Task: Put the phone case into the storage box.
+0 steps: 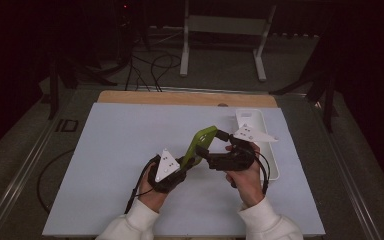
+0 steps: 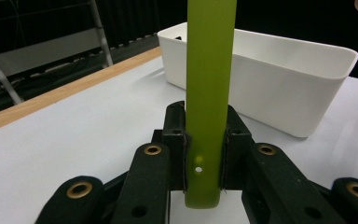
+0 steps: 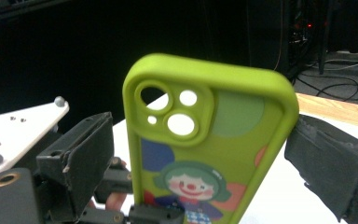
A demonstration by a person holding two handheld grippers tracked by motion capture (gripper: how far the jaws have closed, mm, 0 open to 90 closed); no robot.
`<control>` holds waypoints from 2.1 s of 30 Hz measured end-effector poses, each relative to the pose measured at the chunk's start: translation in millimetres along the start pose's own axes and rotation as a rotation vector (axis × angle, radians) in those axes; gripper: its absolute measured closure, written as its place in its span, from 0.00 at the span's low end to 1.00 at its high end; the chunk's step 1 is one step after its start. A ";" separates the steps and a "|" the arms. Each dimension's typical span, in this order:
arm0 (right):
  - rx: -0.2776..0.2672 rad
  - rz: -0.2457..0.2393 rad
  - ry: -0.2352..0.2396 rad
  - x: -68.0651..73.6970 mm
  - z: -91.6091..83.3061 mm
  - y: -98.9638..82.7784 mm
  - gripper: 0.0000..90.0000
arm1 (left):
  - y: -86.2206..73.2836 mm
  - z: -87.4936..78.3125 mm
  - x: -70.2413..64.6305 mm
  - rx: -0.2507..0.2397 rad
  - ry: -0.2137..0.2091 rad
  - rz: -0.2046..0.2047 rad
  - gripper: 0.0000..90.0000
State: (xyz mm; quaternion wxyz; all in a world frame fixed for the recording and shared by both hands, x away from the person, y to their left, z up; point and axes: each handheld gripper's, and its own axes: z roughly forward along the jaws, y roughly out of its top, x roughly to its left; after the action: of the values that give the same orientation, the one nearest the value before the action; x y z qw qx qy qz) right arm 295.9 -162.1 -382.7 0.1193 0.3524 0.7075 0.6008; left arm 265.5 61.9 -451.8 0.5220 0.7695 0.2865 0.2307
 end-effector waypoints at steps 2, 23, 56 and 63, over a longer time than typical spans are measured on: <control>-0.005 0.006 0.000 0.5 0.9 1.2 0.09 | -0.3 -0.1 -0.8 0.001 0.007 0.006 0.86; 0.019 0.025 -0.034 6.0 10.1 3.1 0.16 | -8.0 6.1 -9.9 0.033 -0.043 -0.002 0.86; 0.041 0.018 -0.044 4.4 11.7 2.0 0.17 | -10.2 5.6 -3.7 0.042 -0.038 -0.061 0.54; 0.036 0.017 -0.051 4.0 11.9 2.1 0.17 | -8.2 4.3 -0.9 0.041 0.014 -0.089 0.24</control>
State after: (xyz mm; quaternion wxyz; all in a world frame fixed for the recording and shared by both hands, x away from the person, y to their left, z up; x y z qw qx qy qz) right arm 300.8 -150.3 -382.6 0.1259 0.3757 0.7121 0.5795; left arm 266.0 60.9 -461.1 0.5136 0.7650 0.3289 0.2068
